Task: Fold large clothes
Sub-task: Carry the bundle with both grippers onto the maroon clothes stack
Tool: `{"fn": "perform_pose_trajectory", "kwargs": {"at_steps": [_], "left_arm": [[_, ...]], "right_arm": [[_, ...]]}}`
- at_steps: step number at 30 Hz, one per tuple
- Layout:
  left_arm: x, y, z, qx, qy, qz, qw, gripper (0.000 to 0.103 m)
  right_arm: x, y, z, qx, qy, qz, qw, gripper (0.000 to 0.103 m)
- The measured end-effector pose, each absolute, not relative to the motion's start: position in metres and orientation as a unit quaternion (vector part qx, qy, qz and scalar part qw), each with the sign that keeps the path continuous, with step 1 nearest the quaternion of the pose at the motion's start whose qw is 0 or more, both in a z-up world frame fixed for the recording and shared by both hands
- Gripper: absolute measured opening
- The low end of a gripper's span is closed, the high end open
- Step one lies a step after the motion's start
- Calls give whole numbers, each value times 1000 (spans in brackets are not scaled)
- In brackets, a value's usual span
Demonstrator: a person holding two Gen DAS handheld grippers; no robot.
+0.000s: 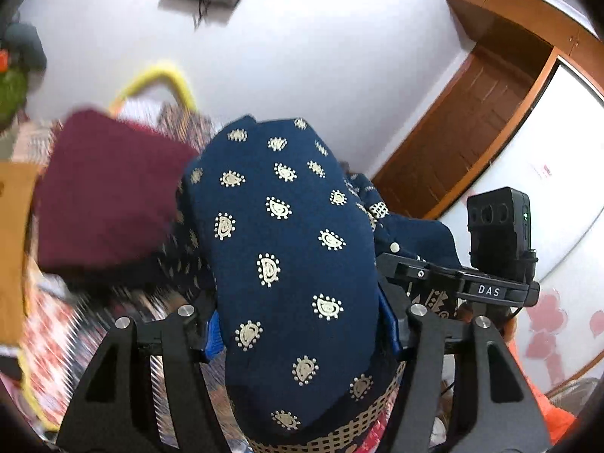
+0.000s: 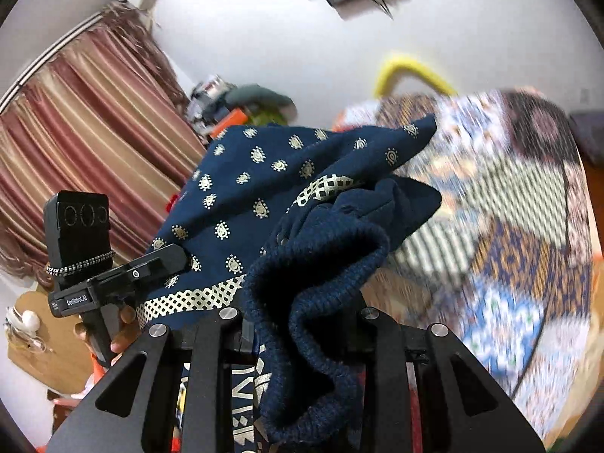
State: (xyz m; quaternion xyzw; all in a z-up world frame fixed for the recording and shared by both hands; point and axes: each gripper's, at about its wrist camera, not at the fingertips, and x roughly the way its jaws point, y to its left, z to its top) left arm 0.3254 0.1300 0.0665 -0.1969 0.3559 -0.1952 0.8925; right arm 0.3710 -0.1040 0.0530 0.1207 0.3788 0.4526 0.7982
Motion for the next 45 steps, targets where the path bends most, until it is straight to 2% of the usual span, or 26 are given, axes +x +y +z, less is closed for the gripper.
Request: {"fn": "perform_pose_trajectory", "kwargs": {"at_steps": [5, 12, 17, 22, 30, 32, 34, 37, 40, 42, 44, 45], "left_arm": [[362, 180, 91, -238, 337, -191, 891, 61], [418, 239, 117, -270, 303, -202, 892, 56], [433, 237, 141, -228, 282, -208, 909, 56], [433, 214, 166, -189, 273, -199, 922, 46], [439, 213, 214, -144, 200, -157, 956, 46], [439, 225, 204, -133, 193, -146, 961, 46], [449, 245, 173, -139, 208, -117, 961, 46], [471, 275, 112, -156, 266, -82, 948, 46], [488, 310, 25, -180, 355, -42, 916, 46], [493, 323, -23, -201, 407, -33, 891, 46], [492, 335, -55, -233, 424, -50, 874, 51], [489, 342, -64, -258, 416, -57, 870, 58]], "right_arm": [[396, -65, 91, 102, 337, 471, 809, 24], [441, -21, 116, 88, 305, 478, 819, 24], [458, -26, 121, 121, 296, 479, 818, 25], [458, -24, 139, 113, 292, 449, 837, 24], [462, -5, 182, 125, 199, 464, 854, 25], [464, 1, 167, 123, 193, 468, 854, 25], [469, 11, 144, 109, 206, 464, 855, 25], [484, 39, 84, 62, 274, 442, 852, 25], [499, 64, 19, 11, 361, 411, 837, 25], [503, 72, -16, -25, 390, 384, 836, 26], [500, 66, -23, -25, 386, 386, 838, 28], [499, 63, -23, -22, 389, 389, 835, 30]]}}
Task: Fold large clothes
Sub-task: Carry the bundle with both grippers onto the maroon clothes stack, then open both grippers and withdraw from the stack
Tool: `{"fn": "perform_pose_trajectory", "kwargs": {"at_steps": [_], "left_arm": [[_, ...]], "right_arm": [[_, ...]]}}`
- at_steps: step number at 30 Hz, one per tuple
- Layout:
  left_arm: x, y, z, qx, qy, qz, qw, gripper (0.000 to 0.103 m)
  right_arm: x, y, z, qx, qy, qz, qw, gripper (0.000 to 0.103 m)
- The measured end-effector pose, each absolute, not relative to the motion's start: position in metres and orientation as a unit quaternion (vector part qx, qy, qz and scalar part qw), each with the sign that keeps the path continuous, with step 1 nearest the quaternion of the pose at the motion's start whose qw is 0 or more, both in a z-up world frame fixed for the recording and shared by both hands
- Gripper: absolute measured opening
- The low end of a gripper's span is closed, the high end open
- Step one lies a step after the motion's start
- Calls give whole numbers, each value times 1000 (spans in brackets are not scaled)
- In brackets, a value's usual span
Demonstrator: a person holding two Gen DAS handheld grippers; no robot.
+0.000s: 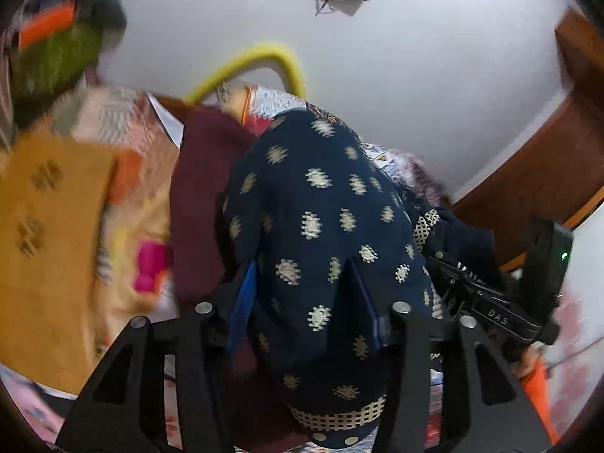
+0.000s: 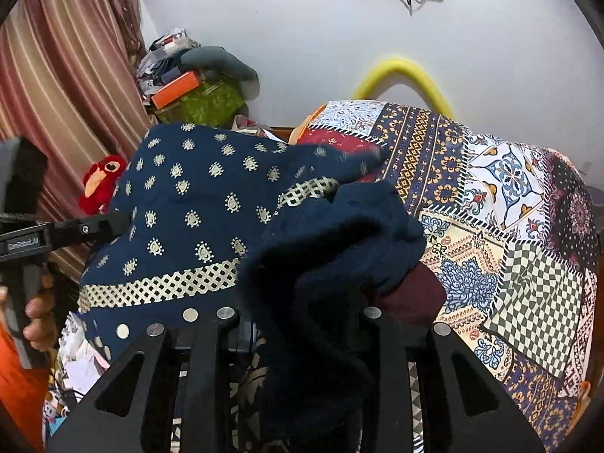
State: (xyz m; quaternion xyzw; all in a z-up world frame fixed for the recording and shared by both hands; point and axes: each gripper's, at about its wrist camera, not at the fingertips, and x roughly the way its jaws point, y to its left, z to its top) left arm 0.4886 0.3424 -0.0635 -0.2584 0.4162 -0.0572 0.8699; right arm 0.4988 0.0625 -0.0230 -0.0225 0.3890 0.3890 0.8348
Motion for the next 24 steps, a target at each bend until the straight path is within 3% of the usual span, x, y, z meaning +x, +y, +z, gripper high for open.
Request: {"fn": "perform_pose_trajectory", "kwargs": {"at_steps": [1, 3, 9, 16, 24], "left_arm": [[487, 346, -67, -273, 412, -60, 867, 63], [485, 349, -71, -281, 405, -66, 867, 63], [480, 331, -57, -194, 410, -7, 891, 67], [453, 309, -40, -152, 430, 23, 890, 68], [405, 273, 7, -95, 405, 40, 908, 68]], "right_arm": [[498, 59, -21, -19, 396, 391, 831, 30], [497, 52, -15, -23, 405, 391, 826, 40], [485, 21, -8, -56, 393, 363, 843, 69], [482, -12, -13, -36, 411, 322, 852, 71], [424, -36, 41, -35, 341, 340, 876, 71]]}}
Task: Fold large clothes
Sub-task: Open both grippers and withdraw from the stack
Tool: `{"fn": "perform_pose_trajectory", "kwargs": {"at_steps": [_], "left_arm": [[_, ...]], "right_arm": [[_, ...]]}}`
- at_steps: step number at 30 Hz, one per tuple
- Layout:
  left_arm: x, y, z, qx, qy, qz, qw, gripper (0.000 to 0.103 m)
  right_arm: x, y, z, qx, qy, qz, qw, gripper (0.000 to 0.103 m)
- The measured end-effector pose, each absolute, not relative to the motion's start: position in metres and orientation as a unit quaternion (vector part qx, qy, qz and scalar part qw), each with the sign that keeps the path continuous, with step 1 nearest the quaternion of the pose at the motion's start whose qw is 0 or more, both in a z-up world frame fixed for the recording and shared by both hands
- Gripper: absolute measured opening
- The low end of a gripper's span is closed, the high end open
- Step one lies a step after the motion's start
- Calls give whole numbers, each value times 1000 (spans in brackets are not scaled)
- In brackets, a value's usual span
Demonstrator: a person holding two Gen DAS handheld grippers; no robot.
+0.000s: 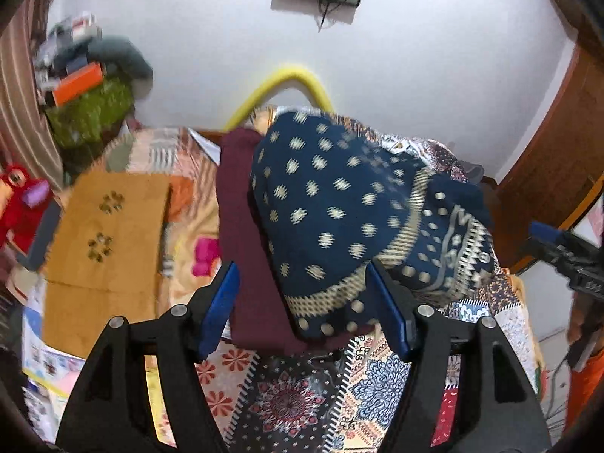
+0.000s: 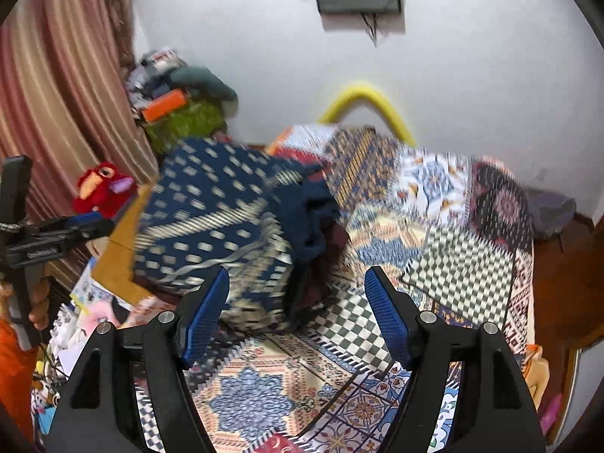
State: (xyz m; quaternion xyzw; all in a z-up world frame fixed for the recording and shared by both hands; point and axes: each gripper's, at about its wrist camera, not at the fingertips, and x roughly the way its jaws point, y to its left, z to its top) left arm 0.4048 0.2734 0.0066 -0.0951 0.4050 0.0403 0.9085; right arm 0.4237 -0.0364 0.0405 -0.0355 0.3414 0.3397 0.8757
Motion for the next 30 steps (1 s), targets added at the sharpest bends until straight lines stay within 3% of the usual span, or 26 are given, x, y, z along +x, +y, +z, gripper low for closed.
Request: {"fn": "perform_pose_trajectory", "kwargs": {"at_steps": [7, 14, 28, 30], "left_arm": [[335, 220, 74, -12, 320, 66, 945, 68], [249, 170, 120, -1, 224, 32, 974, 68], [110, 93, 114, 20, 42, 38, 998, 69], [106, 90, 108, 16, 42, 39, 998, 70]], "right_arm": [[346, -56, 93, -5, 254, 375, 892, 71], [268, -82, 116, 22, 155, 392, 906, 71], [165, -117, 97, 34, 18, 358, 933, 72], [158, -117, 94, 31, 12, 352, 935, 84]]}}
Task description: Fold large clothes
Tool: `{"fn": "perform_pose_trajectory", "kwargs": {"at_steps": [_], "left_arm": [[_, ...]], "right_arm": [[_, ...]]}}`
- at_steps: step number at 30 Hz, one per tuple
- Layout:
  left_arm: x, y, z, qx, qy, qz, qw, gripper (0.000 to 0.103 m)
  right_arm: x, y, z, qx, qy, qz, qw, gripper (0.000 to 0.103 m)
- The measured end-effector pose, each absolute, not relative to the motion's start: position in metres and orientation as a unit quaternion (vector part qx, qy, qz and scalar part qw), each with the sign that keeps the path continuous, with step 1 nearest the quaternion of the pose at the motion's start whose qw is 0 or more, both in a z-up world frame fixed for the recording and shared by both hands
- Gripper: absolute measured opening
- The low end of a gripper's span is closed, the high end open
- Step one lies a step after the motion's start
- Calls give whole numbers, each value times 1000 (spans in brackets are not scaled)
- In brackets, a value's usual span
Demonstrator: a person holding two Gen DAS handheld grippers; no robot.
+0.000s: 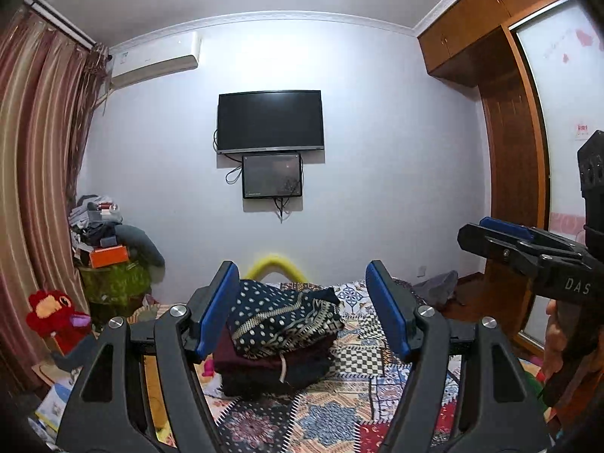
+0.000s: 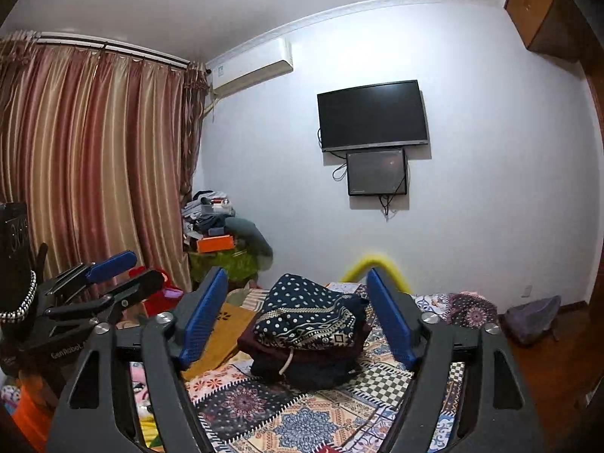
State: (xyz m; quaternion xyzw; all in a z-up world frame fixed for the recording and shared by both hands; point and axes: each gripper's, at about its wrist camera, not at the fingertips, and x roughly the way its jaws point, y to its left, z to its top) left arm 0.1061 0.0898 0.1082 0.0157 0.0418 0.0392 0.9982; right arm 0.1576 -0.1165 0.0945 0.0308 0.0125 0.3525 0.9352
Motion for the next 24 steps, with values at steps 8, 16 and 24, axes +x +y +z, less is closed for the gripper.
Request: {"fn": "perform_pose_trajectory", "kwargs": {"at_steps": [8, 16, 24], "left_arm": [[92, 85, 96, 2, 38, 49, 998, 91], [88, 88, 91, -13, 35, 65, 997, 103], [91, 89, 84, -21, 47, 70, 996, 103]], "right_arm": [[150, -112, 88, 29, 0, 317, 948, 103], [151, -112, 80, 31, 14, 306, 951, 103], [150, -121, 74, 47, 27, 310, 949, 103]]}}
